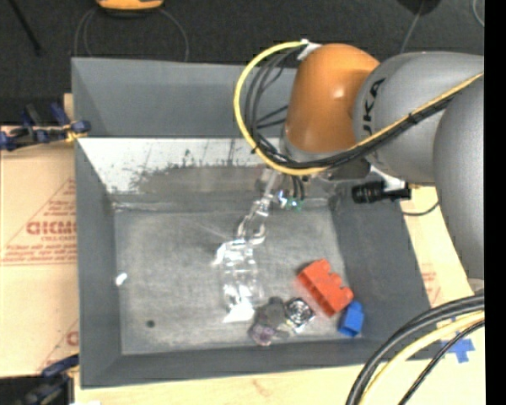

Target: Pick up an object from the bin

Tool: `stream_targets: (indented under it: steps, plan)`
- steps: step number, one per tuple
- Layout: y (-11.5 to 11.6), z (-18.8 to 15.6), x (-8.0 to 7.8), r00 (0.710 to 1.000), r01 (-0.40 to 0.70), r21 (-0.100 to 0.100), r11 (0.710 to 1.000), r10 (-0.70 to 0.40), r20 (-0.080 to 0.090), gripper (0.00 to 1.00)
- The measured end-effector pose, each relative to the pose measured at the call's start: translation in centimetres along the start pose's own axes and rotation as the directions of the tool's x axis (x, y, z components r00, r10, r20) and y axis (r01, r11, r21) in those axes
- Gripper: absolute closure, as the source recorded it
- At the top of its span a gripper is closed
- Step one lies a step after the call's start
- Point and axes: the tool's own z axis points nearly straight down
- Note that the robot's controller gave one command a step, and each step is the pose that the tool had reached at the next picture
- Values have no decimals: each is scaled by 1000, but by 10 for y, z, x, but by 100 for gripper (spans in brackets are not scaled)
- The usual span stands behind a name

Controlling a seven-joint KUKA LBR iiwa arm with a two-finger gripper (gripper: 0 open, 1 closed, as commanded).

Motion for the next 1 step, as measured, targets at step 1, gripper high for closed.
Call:
stream_targets:
  steps: [1]
  plan:
    - [-5, 91, -4, 981, 195, 0, 981, -195, -6, 0]
